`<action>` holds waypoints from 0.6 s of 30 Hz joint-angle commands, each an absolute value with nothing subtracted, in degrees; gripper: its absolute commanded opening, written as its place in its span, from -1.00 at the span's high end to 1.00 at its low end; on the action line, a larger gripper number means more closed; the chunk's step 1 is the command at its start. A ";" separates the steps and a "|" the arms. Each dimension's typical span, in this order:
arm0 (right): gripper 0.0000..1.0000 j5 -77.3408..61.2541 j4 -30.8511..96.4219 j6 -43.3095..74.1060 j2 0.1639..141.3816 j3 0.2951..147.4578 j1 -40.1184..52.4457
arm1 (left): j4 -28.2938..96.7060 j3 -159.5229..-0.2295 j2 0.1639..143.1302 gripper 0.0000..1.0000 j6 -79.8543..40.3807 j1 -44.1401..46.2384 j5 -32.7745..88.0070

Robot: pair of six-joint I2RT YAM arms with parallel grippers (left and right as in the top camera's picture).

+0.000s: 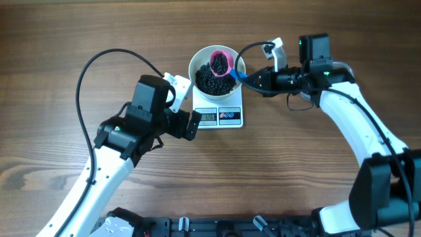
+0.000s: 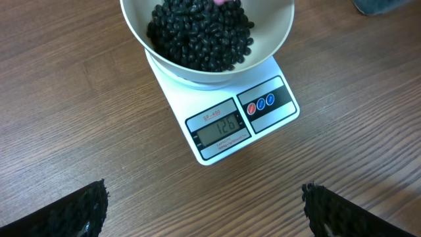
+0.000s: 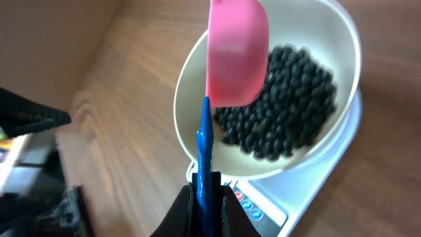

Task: Scoop item into bowl and weigh 150g on scale
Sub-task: 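Lift the filled scoop and carry it left over the bowl, then tilt the scoop slowly to trickle beans into the bowl, right gripper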

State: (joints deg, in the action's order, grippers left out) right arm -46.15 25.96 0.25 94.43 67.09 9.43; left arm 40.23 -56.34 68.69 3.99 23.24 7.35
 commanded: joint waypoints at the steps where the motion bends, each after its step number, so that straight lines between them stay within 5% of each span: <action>1: 0.91 -38.72 24.60 -0.01 89.84 67.51 11.79 | 40.10 -56.25 68.71 -1.00 3.66 23.03 7.22; 18: 0.91 -26.35 22.06 1.43 89.41 67.48 15.59 | 40.07 -56.25 68.71 -1.00 3.66 23.03 7.22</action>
